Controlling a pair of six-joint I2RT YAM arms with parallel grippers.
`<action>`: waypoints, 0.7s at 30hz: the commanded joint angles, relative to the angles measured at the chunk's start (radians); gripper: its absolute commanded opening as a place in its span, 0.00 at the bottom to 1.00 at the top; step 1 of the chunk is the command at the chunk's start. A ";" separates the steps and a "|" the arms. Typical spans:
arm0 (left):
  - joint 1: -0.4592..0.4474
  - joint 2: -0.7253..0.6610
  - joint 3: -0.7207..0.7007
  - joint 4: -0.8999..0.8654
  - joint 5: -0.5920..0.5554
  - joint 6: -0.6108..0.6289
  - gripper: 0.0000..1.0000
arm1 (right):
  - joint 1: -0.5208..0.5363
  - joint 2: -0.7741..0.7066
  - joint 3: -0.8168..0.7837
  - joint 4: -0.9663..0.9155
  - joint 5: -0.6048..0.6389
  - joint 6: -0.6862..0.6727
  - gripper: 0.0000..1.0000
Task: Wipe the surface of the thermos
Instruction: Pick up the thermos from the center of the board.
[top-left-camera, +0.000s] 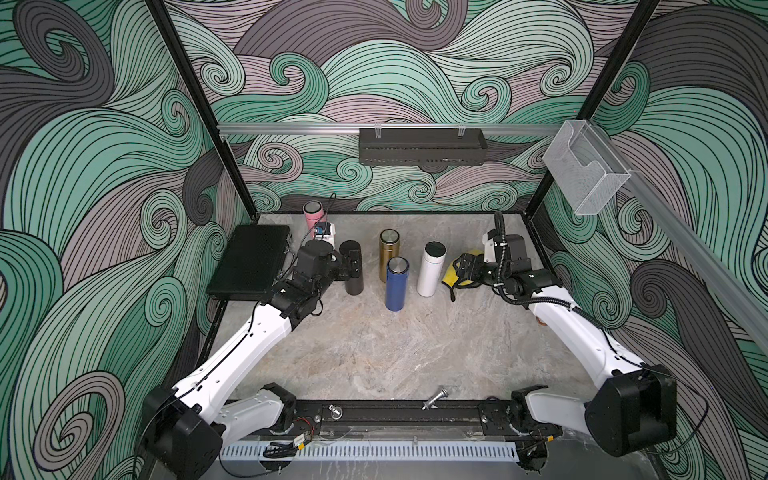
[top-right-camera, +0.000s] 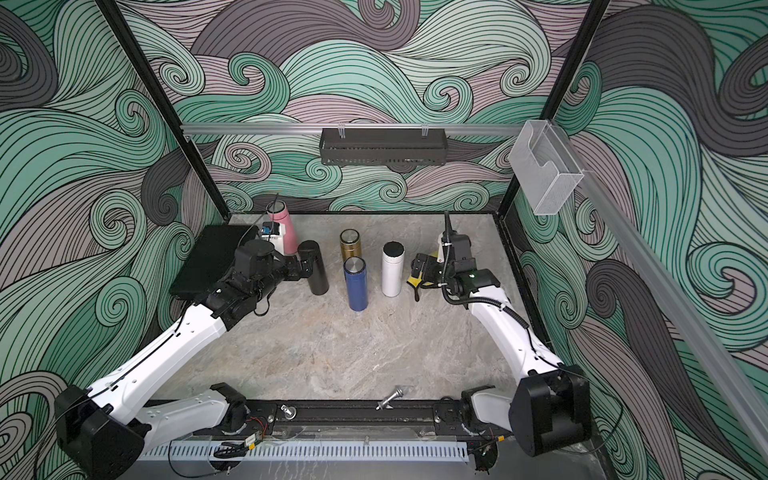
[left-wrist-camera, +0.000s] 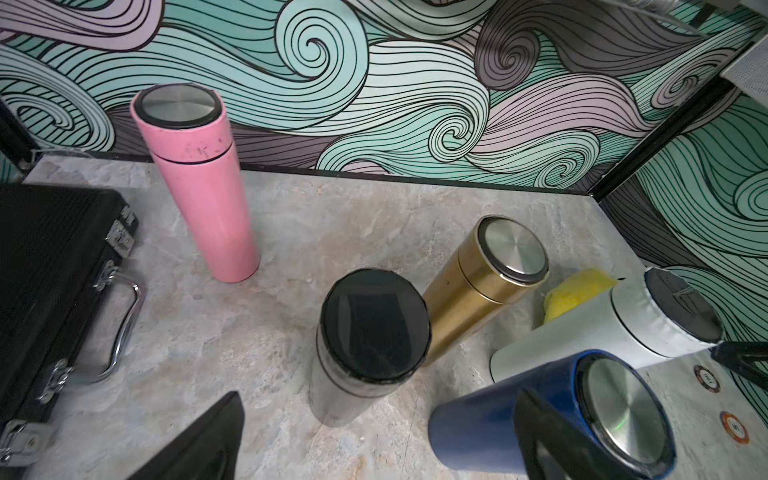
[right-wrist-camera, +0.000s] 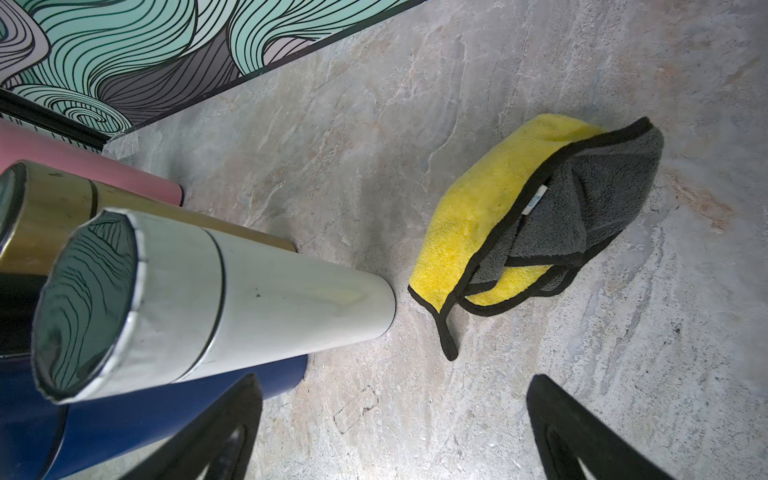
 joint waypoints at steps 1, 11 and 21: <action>-0.016 0.012 -0.072 0.162 0.007 0.058 0.99 | -0.001 -0.014 0.002 0.003 0.004 -0.022 0.99; -0.040 0.075 -0.293 0.519 -0.010 0.160 0.99 | -0.006 -0.006 -0.013 0.009 -0.011 -0.030 0.99; -0.042 0.228 -0.355 0.802 -0.064 0.182 0.99 | -0.008 0.036 0.041 -0.031 -0.011 -0.050 0.99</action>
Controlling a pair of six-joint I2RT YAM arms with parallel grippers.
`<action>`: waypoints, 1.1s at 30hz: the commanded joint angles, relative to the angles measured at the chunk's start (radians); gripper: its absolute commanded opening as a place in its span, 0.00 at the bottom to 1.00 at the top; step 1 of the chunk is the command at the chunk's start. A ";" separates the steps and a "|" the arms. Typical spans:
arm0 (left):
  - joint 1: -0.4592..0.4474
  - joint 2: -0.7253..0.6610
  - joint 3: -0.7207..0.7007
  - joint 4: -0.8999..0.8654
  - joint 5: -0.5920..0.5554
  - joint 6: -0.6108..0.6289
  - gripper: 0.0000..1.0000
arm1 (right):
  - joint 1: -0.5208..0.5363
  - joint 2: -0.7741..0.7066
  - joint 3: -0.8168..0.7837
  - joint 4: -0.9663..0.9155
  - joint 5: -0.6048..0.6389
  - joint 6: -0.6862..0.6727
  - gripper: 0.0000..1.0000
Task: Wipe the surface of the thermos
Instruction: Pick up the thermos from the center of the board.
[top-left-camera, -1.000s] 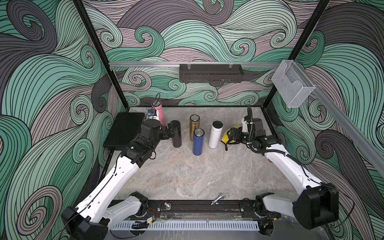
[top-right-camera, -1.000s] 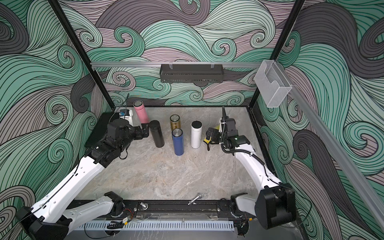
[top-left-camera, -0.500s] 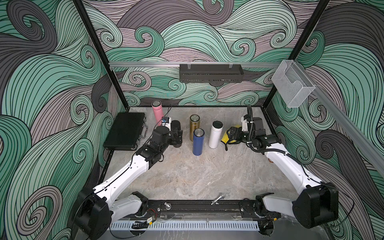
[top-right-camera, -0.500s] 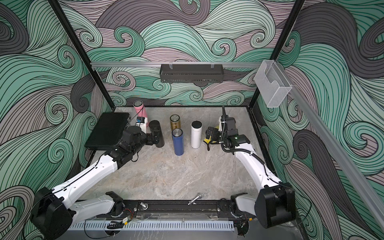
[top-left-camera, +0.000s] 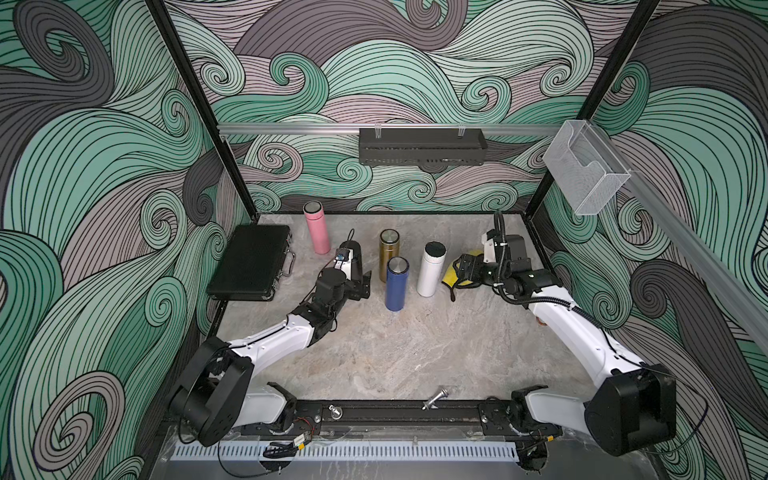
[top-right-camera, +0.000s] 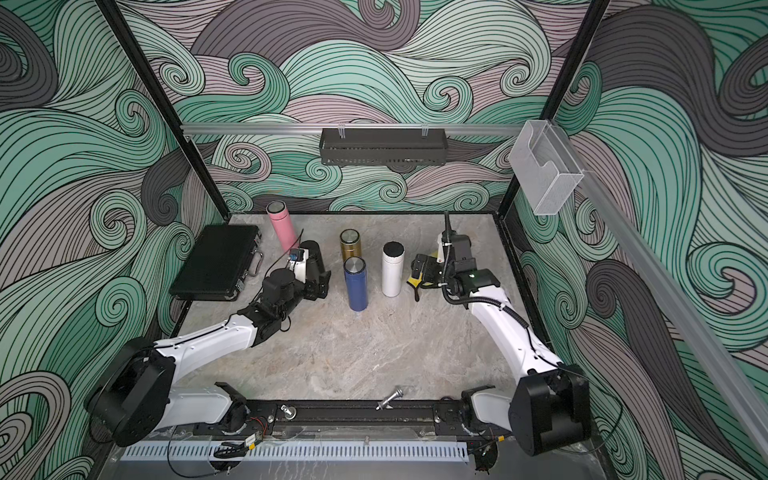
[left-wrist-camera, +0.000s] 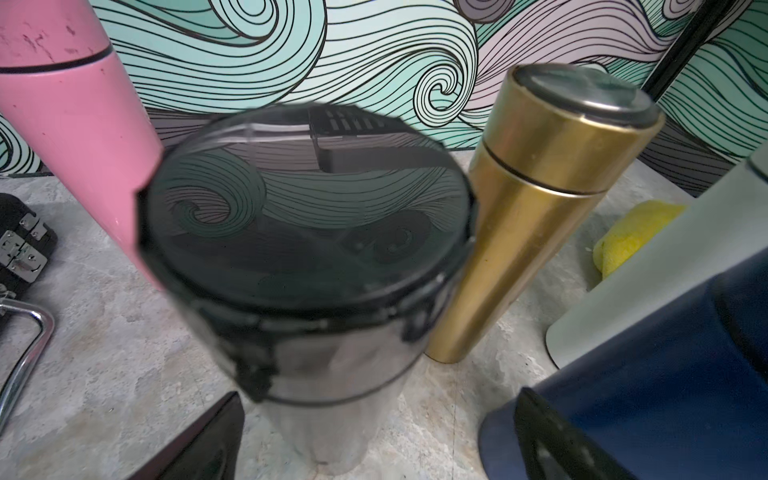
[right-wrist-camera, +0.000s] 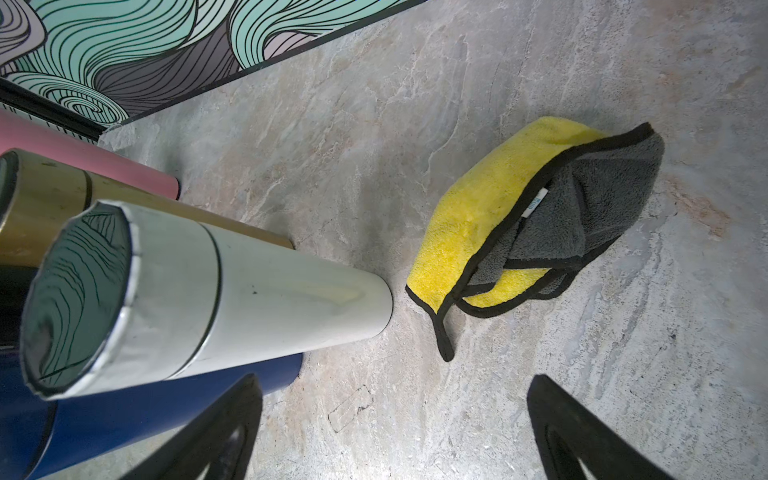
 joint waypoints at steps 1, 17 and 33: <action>-0.004 0.024 0.011 0.139 -0.044 0.022 0.98 | -0.002 0.024 0.043 -0.031 -0.002 -0.024 0.99; 0.007 -0.014 0.002 0.128 -0.149 -0.028 0.98 | -0.002 0.036 0.049 -0.023 -0.006 -0.008 0.99; 0.010 0.075 0.105 0.083 -0.166 -0.030 0.88 | -0.003 0.039 0.033 -0.008 -0.010 -0.004 0.99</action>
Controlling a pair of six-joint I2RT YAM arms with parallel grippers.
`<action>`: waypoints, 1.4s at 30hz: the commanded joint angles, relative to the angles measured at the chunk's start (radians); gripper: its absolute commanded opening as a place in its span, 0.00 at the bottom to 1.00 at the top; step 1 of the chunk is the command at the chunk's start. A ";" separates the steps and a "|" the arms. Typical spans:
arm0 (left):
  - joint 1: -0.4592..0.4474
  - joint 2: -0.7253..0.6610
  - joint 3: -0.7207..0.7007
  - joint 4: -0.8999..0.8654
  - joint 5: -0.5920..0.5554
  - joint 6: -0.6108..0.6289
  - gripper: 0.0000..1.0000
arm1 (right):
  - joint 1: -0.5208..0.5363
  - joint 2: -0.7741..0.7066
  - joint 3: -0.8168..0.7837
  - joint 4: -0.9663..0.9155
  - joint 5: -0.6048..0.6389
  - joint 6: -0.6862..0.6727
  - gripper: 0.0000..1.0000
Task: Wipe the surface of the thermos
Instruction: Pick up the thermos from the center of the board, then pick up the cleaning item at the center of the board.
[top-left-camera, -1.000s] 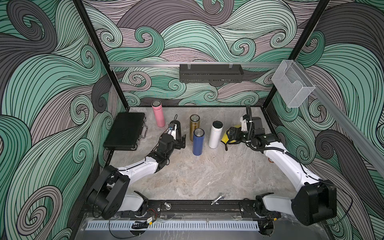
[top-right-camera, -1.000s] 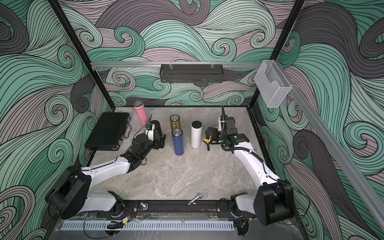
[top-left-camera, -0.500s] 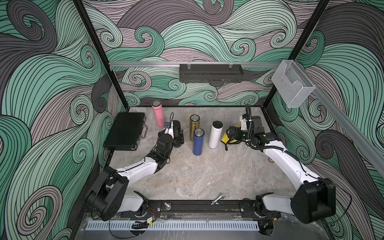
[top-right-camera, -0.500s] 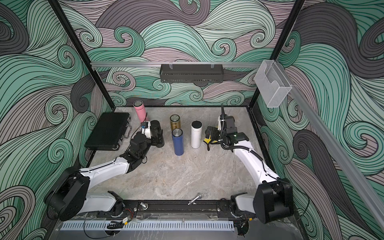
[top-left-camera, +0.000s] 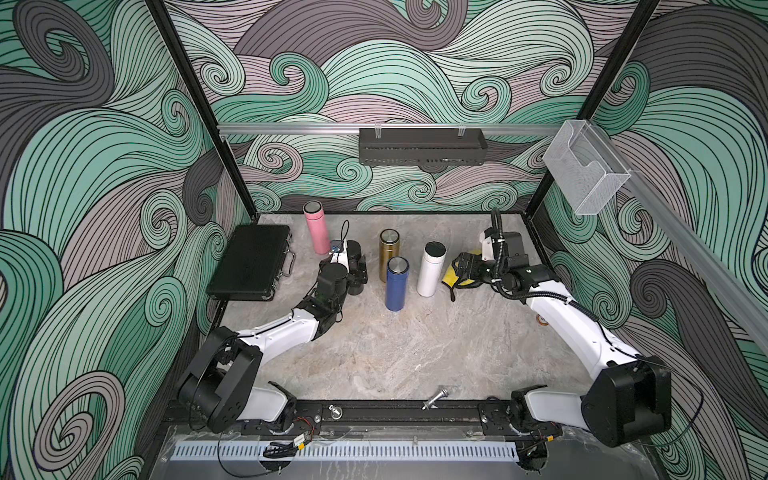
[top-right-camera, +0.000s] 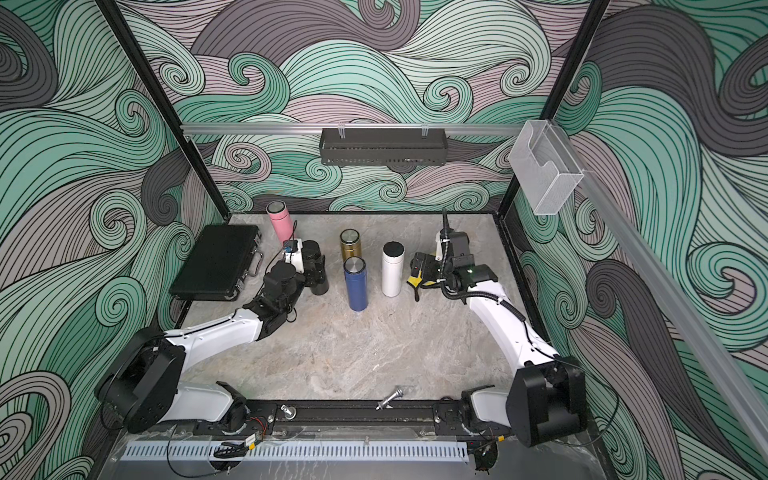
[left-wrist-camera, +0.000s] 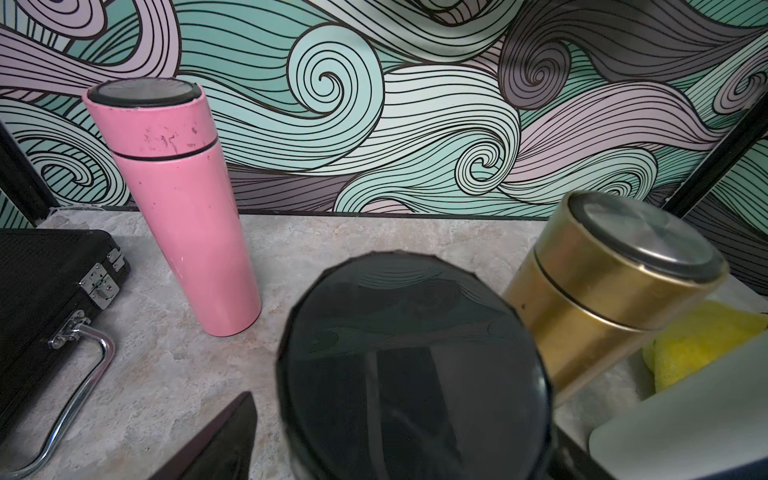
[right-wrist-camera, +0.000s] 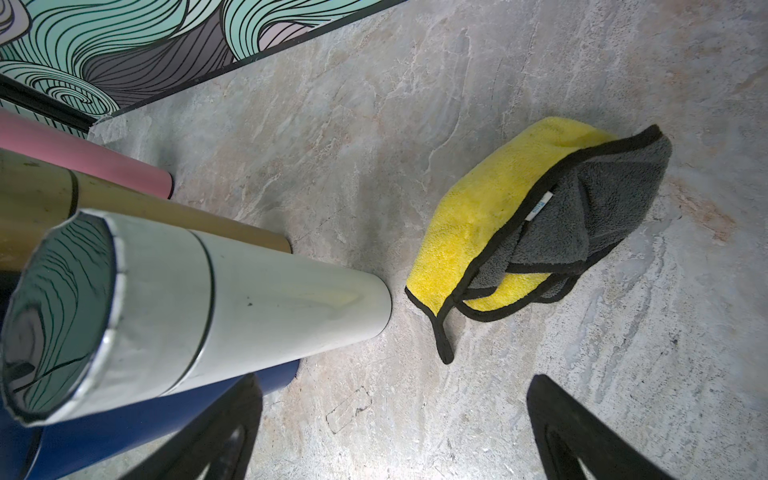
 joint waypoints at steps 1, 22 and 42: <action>0.005 0.022 0.050 -0.017 -0.018 0.005 0.88 | -0.002 0.010 0.002 0.006 -0.009 0.006 0.99; 0.023 0.081 0.107 -0.039 -0.014 0.055 0.52 | -0.003 0.027 0.013 -0.006 -0.006 0.012 0.99; 0.201 -0.207 0.126 -0.390 0.515 0.177 0.00 | -0.019 0.147 0.086 -0.132 0.234 0.197 0.99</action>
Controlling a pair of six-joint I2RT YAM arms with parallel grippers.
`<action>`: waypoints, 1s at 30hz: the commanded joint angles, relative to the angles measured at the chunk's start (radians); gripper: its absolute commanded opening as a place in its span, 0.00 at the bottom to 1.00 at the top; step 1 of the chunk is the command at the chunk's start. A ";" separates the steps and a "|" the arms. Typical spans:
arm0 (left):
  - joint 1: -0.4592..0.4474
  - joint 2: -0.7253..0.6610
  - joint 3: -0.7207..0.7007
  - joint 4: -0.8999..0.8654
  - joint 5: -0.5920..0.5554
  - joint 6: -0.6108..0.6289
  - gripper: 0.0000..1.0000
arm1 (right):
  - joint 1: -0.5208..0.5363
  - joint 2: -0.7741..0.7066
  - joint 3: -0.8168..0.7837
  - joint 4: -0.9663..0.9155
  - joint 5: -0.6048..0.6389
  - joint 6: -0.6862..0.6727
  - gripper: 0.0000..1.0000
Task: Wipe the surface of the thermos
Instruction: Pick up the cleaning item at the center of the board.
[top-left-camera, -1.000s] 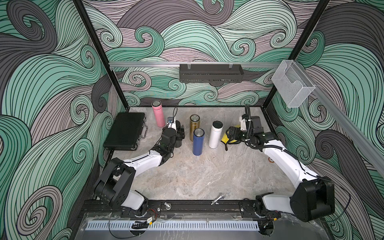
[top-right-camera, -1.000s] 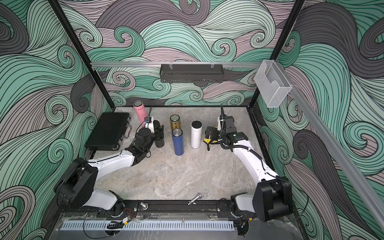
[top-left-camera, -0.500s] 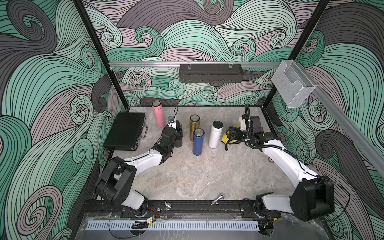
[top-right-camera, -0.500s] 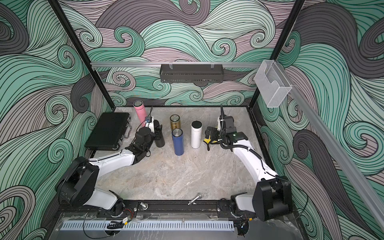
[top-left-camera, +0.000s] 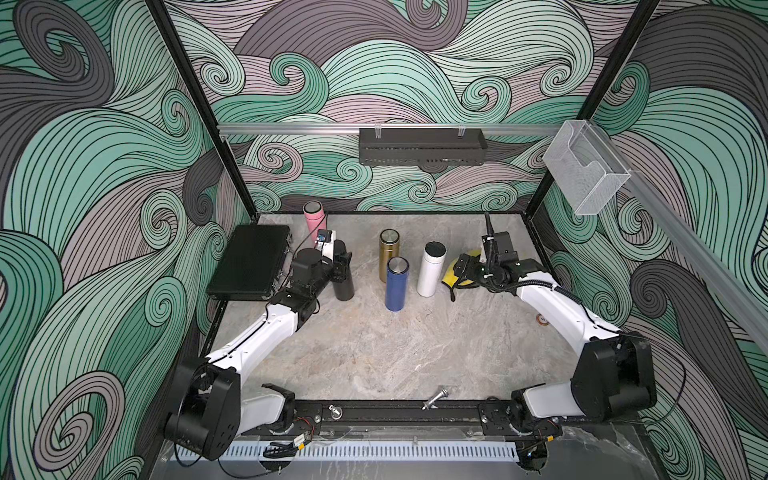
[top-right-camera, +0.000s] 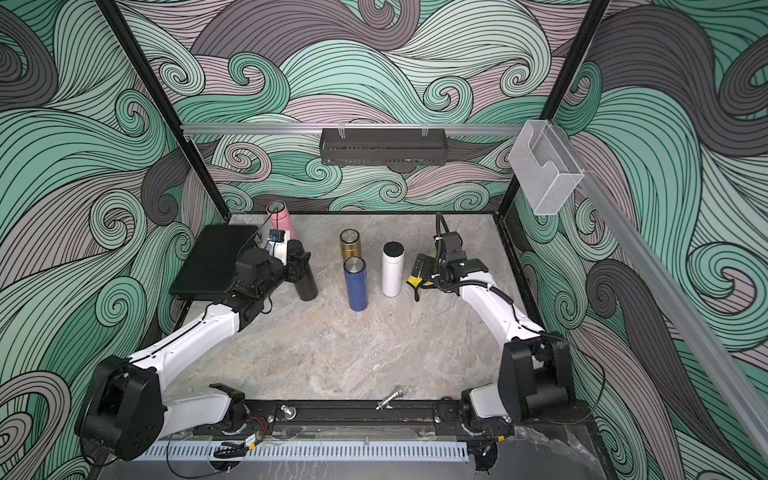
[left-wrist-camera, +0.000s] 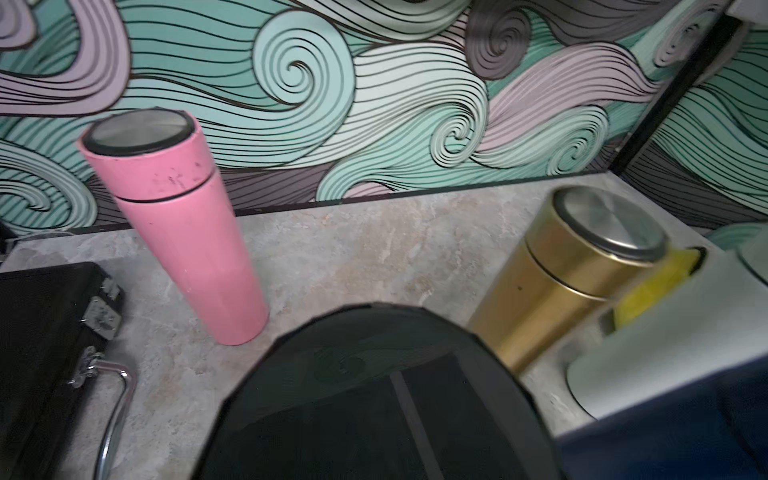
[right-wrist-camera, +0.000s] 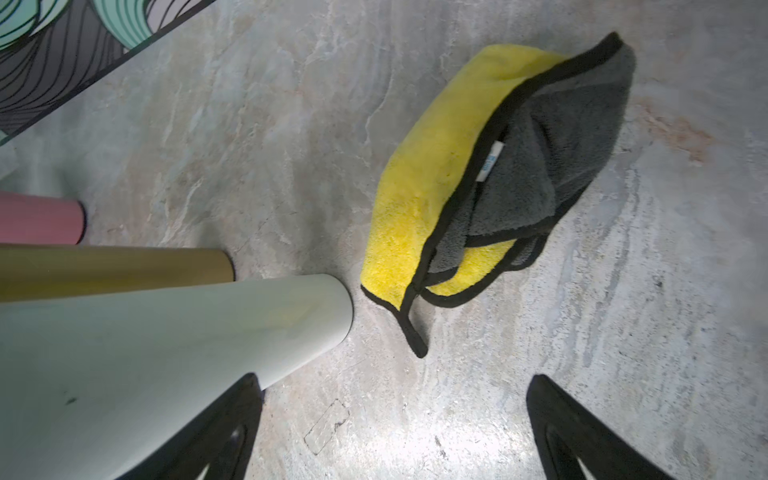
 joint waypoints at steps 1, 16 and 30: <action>0.000 -0.047 0.045 -0.054 0.092 0.031 0.00 | -0.028 0.033 0.061 -0.085 0.127 0.048 0.99; -0.001 -0.155 -0.018 -0.123 -0.038 -0.125 0.00 | -0.094 0.330 0.219 -0.046 0.148 -0.028 0.99; -0.001 -0.169 -0.046 -0.069 -0.010 -0.147 0.00 | -0.125 0.565 0.346 -0.088 0.151 0.014 0.99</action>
